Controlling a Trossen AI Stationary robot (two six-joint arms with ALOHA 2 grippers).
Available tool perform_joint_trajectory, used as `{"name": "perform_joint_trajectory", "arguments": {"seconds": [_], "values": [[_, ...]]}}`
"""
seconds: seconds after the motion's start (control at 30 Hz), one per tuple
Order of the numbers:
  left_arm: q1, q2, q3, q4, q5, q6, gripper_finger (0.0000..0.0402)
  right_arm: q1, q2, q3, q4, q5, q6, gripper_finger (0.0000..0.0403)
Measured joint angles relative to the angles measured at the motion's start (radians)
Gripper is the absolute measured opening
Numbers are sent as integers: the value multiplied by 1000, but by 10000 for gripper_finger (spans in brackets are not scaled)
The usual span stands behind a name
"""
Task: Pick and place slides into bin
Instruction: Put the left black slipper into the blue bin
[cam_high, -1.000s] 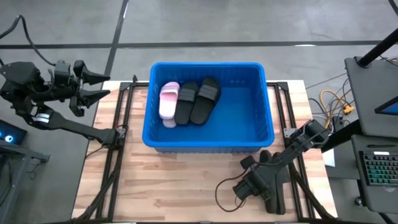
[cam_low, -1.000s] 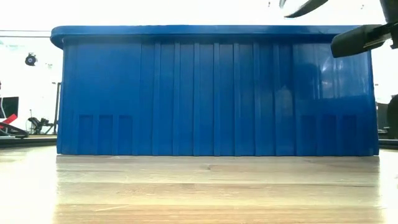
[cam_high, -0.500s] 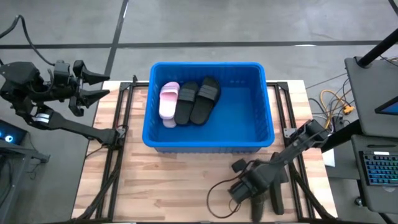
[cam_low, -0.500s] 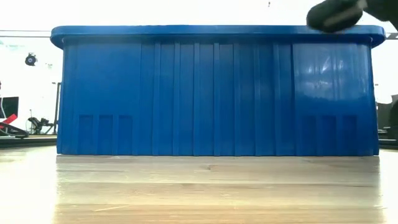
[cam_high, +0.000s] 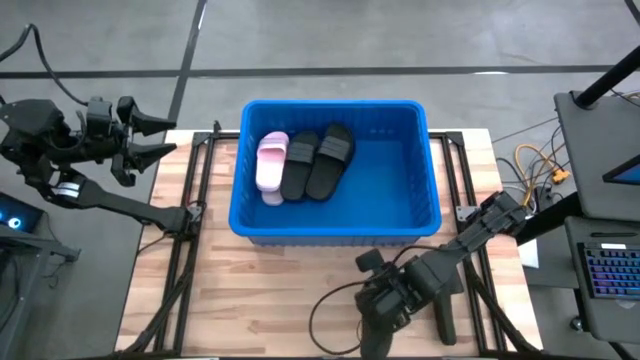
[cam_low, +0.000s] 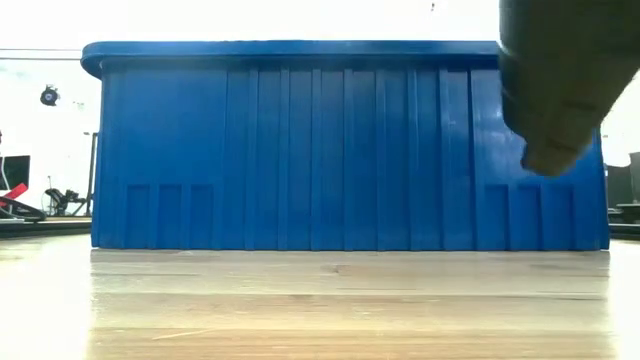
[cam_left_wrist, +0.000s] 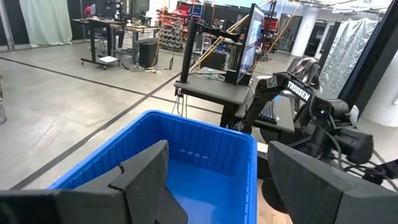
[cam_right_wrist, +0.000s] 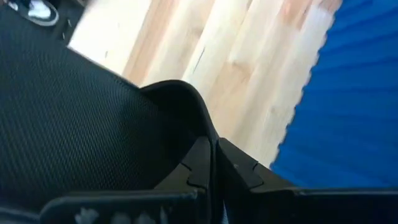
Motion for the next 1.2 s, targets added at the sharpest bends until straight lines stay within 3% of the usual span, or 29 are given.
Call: {"name": "perform_joint_trajectory", "arguments": {"seconds": [0.3,0.87,1.2], "values": [[0,0,0,0,-10,0,260,-25,0,126,27,11,-26,12],[0,0,0,0,-10,-1,260,-35,0,361,43,191,-60,12],[0,0,0,0,-10,-1,260,-45,0,484,42,308,-181,12]]}}
